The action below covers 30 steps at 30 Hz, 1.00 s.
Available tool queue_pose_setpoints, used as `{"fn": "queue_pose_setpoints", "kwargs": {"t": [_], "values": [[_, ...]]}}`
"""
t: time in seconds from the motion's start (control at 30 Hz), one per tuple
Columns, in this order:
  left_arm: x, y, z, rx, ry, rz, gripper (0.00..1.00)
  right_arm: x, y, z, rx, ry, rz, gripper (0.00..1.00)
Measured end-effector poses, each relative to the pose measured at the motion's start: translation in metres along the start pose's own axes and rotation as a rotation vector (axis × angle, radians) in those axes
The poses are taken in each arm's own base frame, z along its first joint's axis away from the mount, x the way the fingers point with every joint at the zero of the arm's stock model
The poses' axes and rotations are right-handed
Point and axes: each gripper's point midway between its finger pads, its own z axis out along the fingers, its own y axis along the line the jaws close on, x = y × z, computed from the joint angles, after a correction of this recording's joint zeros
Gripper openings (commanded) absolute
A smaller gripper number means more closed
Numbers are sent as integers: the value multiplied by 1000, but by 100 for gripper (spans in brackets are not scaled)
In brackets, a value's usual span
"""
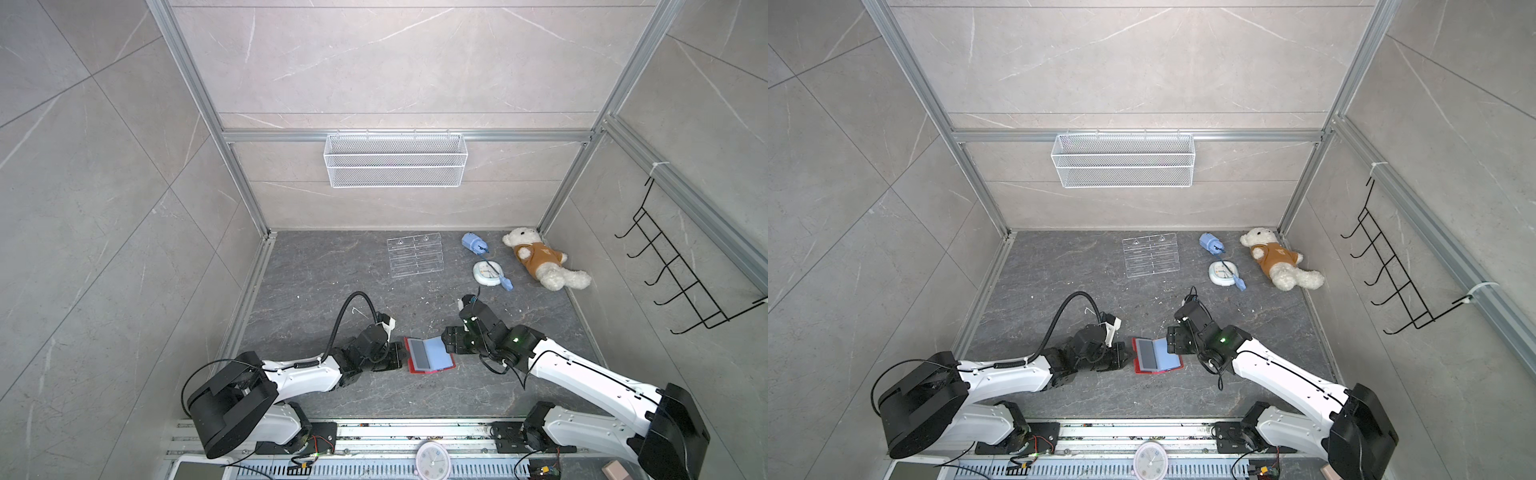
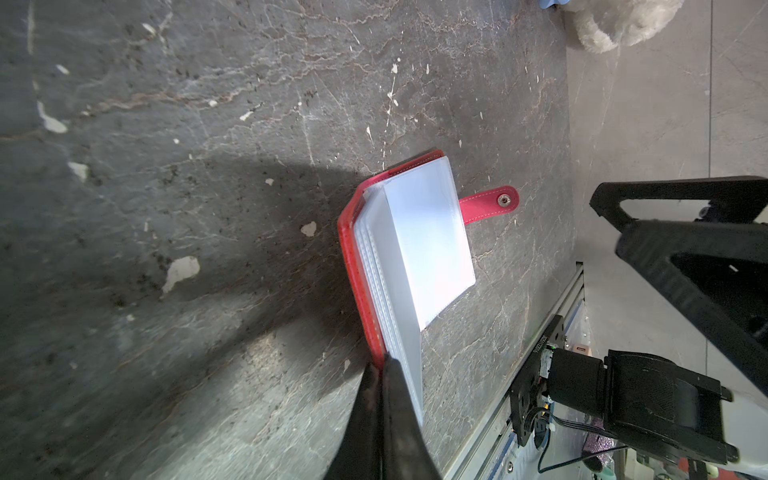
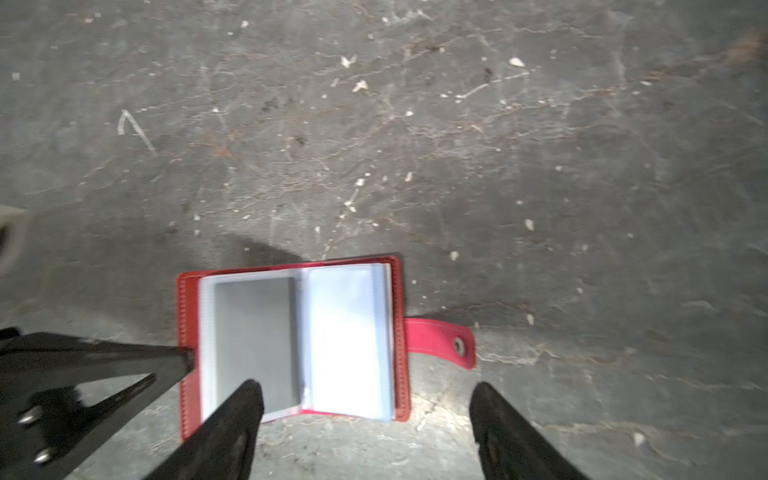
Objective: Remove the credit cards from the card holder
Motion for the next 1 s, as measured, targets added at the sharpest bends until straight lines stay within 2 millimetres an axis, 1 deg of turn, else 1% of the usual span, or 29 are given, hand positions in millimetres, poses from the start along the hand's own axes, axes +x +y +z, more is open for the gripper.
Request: {"fn": "queue_pose_setpoints", "kwargs": {"t": [0.07, 0.17, 0.27, 0.37, 0.47, 0.73, 1.0], "values": [[0, 0, 0, 0, 0, 0, 0, 5, 14, 3, -47, 19, -26, 83], [0, 0, 0, 0, -1, 0, 0, 24, 36, 19, -83, 84, -88, 83], [0, 0, 0, 0, -1, 0, 0, 44, 45, 37, -76, 155, -130, 83], [0, 0, 0, 0, 0, 0, 0, 55, 46, 50, -61, 193, -146, 83], [0, 0, 0, 0, 0, 0, 0, 57, 47, 56, -61, 203, -145, 83], [0, 0, 0, 0, 0, 0, 0, 54, 55, 58, -90, 187, -145, 83], [0, 0, 0, 0, 0, 0, 0, 57, 53, 64, -77, 201, -144, 82]]}}
